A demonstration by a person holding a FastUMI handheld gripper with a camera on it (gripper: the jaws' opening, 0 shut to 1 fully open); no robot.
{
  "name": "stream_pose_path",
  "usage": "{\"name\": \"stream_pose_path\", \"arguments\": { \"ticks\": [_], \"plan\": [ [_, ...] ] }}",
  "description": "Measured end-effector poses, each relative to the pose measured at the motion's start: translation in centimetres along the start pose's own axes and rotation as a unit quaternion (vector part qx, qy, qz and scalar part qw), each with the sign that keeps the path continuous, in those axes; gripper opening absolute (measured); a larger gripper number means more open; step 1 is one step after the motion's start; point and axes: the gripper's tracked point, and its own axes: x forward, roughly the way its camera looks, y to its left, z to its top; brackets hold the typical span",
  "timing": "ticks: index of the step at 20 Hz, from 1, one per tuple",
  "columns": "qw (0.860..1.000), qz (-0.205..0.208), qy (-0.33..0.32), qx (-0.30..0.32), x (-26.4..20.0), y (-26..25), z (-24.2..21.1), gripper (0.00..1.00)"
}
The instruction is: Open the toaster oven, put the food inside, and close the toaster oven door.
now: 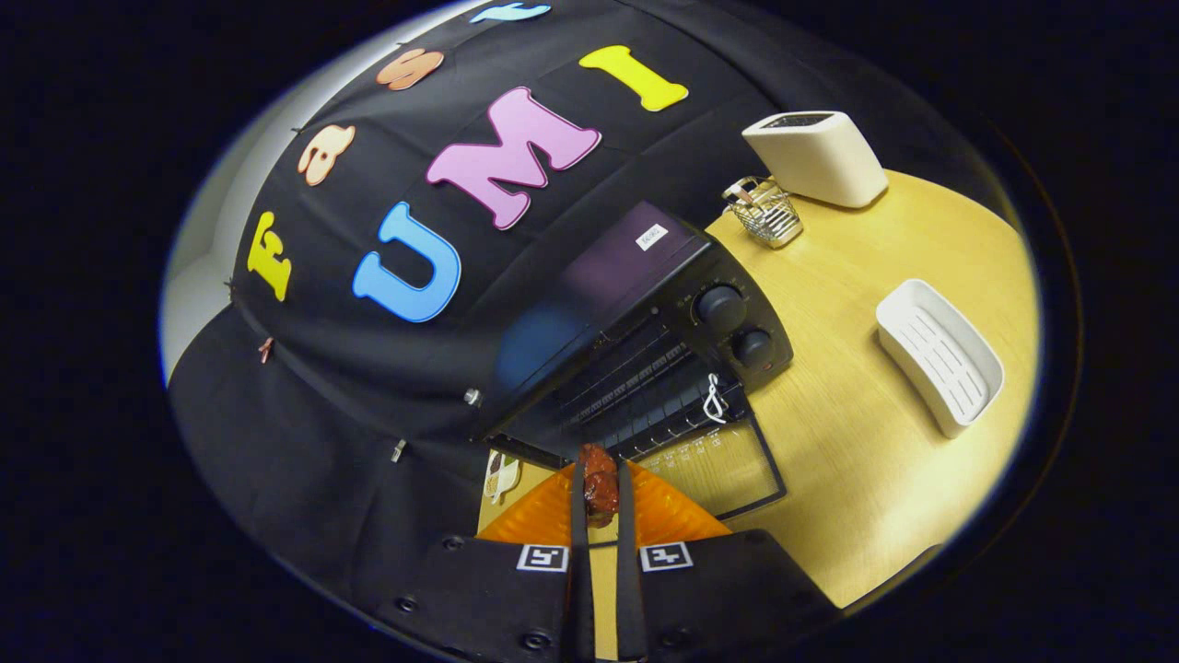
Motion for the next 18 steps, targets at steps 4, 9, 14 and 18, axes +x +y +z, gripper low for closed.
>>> {"name": "stream_pose_path", "arguments": {
  "ticks": [4, 9, 14, 18],
  "plan": [
    [0.999, 0.001, -0.022, 0.033, 3.9, 0.3, -0.2, 0.14],
    [0.996, 0.009, -0.060, 0.067, 8.5, 0.9, -0.2, 0.14],
    [0.993, 0.000, -0.067, 0.094, 12.2, 0.0, -2.3, 0.14],
    [0.988, 0.005, -0.085, 0.125, 14.6, -0.3, -1.3, 0.14]
  ]
}}
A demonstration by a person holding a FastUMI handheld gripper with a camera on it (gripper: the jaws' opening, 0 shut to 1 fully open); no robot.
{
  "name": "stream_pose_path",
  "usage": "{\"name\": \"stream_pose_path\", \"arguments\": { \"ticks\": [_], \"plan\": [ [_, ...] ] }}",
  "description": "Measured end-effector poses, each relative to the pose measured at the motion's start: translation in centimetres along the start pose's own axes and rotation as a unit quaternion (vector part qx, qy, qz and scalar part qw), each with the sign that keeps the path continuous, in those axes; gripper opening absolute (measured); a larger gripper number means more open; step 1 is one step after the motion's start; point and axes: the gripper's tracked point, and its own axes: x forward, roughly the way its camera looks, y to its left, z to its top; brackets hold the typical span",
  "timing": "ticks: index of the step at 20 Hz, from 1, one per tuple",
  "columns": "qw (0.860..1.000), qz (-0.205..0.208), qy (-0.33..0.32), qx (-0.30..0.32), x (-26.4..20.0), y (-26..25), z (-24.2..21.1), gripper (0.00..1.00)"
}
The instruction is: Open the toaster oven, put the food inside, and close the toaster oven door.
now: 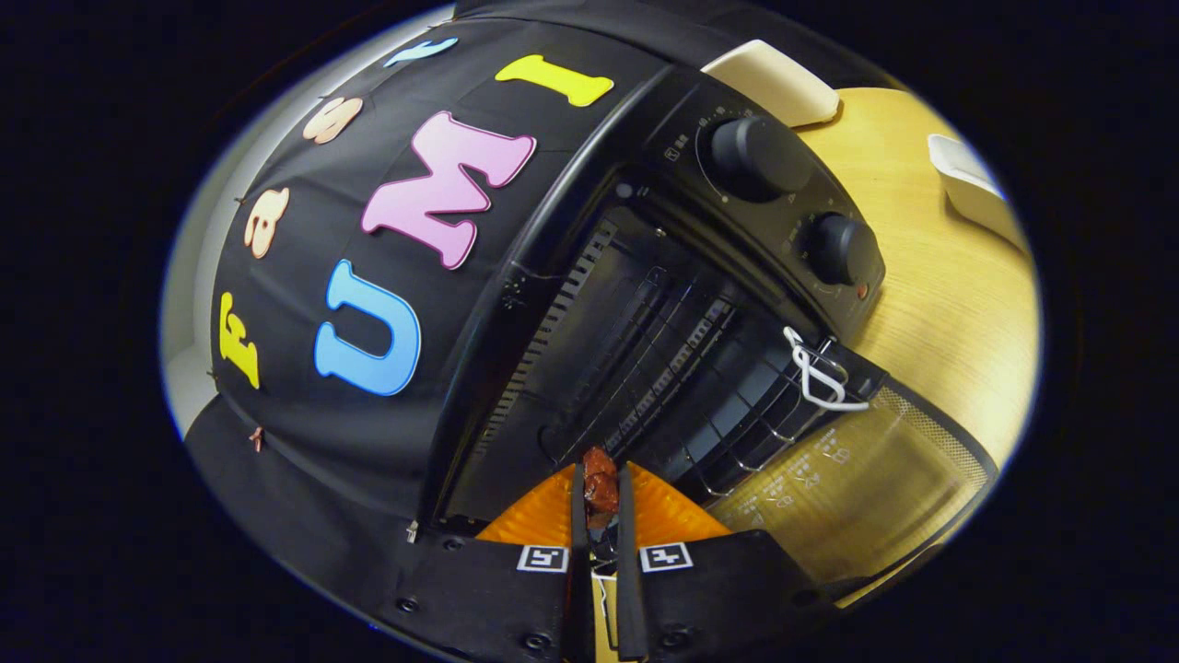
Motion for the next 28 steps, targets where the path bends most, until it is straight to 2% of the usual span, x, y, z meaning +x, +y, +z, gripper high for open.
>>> {"name": "stream_pose_path", "arguments": {
  "ticks": [4, 9, 11, 13, 15, 16, 18, 21, 28],
  "plan": [
    [1.000, -0.010, -0.028, -0.005, 1.5, 0.0, 1.2, 0.14],
    [0.996, -0.042, -0.024, -0.075, 1.2, -0.6, 1.2, 0.21],
    [0.992, -0.044, -0.026, -0.111, 0.8, -0.6, 1.1, 0.31],
    [0.987, -0.048, -0.030, -0.152, 0.4, -0.5, 1.6, 0.48],
    [0.983, -0.039, -0.018, -0.178, -0.1, 0.0, 1.0, 0.65],
    [0.982, -0.037, -0.010, -0.186, -0.4, 0.3, 0.7, 0.81],
    [0.975, -0.044, -0.005, -0.218, -1.0, 0.2, 0.4, 0.95],
    [0.963, -0.059, -0.001, -0.263, -2.1, -0.3, 0.0, 0.98],
    [0.946, -0.092, 0.038, -0.309, -5.6, -1.6, -0.6, 0.98]
  ]
}}
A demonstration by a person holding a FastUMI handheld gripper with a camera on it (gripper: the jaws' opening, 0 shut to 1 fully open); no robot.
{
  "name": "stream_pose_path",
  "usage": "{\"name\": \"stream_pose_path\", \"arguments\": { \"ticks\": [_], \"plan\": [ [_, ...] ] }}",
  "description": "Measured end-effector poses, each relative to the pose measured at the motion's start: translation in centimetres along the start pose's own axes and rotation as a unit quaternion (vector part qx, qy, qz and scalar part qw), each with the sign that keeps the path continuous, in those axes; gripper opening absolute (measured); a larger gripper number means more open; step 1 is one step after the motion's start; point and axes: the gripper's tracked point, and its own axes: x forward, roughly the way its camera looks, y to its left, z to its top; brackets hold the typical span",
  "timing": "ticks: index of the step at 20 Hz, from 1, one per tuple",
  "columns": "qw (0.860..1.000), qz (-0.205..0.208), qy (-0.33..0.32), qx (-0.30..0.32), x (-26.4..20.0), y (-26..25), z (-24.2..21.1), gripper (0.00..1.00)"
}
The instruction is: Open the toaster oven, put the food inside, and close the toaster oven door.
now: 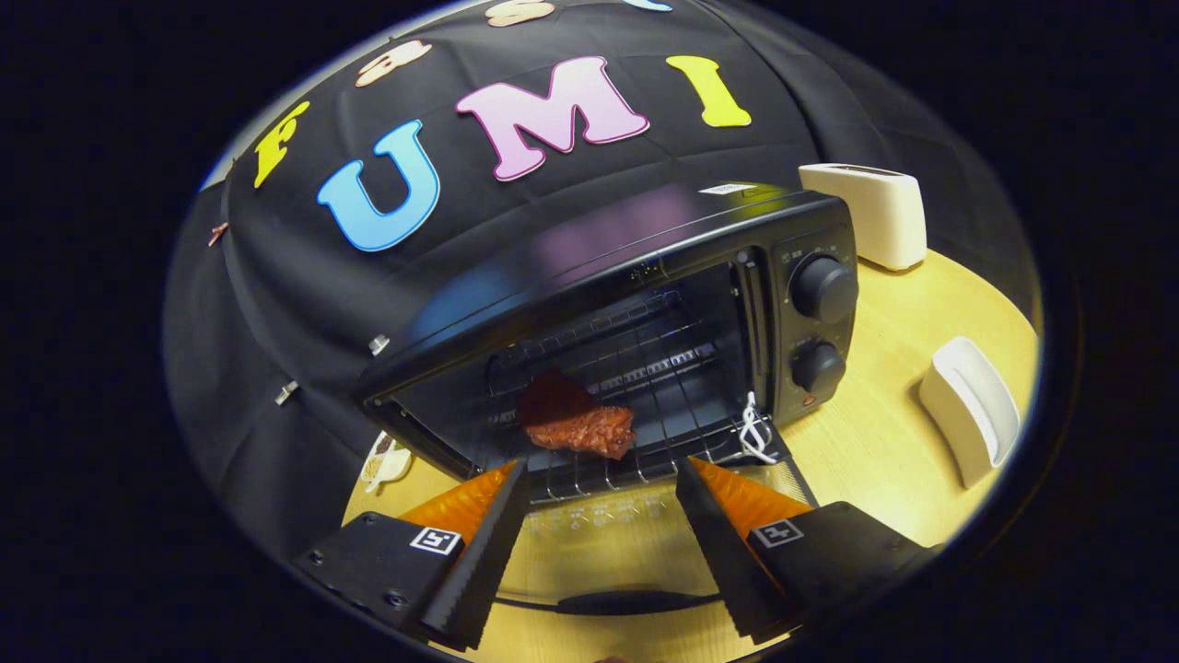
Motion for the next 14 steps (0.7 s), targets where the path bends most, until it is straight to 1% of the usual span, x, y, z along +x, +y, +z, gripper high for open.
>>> {"name": "stream_pose_path", "arguments": {
  "ticks": [2, 4, 6, 9, 10, 11, 13, 14],
  "plan": [
    [1.000, -0.008, 0.014, -0.012, -1.0, -0.4, -0.4, 0.98],
    [0.998, -0.026, 0.030, -0.042, -2.2, -1.4, -0.8, 0.98],
    [0.996, -0.021, 0.058, -0.067, -3.5, -1.3, -1.9, 0.98],
    [0.990, -0.016, 0.070, -0.123, -5.9, -1.4, -2.6, 0.98],
    [0.988, -0.015, 0.079, -0.133, -6.6, -1.5, -3.3, 0.98],
    [0.986, -0.014, 0.095, -0.138, -7.2, -1.6, -4.3, 0.98],
    [0.983, -0.026, 0.119, -0.140, -8.0, -2.5, -5.5, 0.98],
    [0.982, -0.021, 0.132, -0.133, -8.2, -2.3, -6.3, 0.99]
  ]
}}
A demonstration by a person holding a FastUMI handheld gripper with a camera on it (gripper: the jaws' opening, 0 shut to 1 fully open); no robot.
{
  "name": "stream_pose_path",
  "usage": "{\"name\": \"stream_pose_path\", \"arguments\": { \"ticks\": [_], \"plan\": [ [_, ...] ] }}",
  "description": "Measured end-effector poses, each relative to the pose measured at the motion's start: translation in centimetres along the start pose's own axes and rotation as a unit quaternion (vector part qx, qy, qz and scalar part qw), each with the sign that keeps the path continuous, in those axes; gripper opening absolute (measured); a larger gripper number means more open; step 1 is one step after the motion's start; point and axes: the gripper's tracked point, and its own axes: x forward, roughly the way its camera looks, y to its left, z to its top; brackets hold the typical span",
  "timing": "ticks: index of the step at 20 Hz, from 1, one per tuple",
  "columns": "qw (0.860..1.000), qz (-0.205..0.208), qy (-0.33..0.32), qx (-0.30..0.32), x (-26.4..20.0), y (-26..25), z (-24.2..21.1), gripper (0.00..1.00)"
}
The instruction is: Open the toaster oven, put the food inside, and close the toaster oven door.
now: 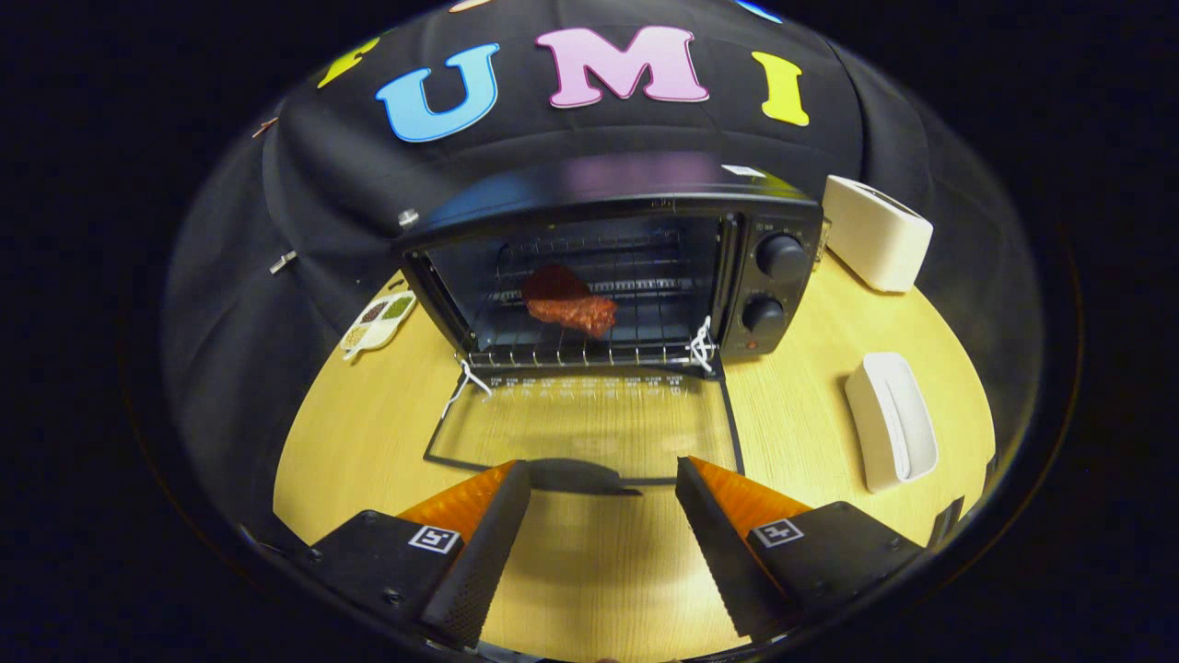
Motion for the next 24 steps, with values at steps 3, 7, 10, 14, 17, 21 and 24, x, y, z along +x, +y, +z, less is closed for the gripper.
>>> {"name": "stream_pose_path", "arguments": {
  "ticks": [3, 7, 10, 14, 17, 21, 24],
  "plan": [
    [1.000, -0.004, 0.028, -0.009, -0.2, -0.3, -1.7, 0.98],
    [0.998, -0.004, 0.054, -0.025, 0.7, -0.6, -3.6, 0.99],
    [0.996, -0.009, 0.067, -0.052, 2.1, -0.9, -4.6, 0.99],
    [0.994, -0.009, 0.065, -0.085, 3.7, -0.5, -5.2, 0.99],
    [0.991, -0.009, 0.050, -0.128, 4.5, -0.3, -5.1, 0.99],
    [0.988, -0.008, 0.052, -0.144, 5.6, 0.0, -5.3, 0.98],
    [0.988, -0.006, 0.046, -0.150, 5.5, 0.0, -5.2, 0.99]
  ]
}}
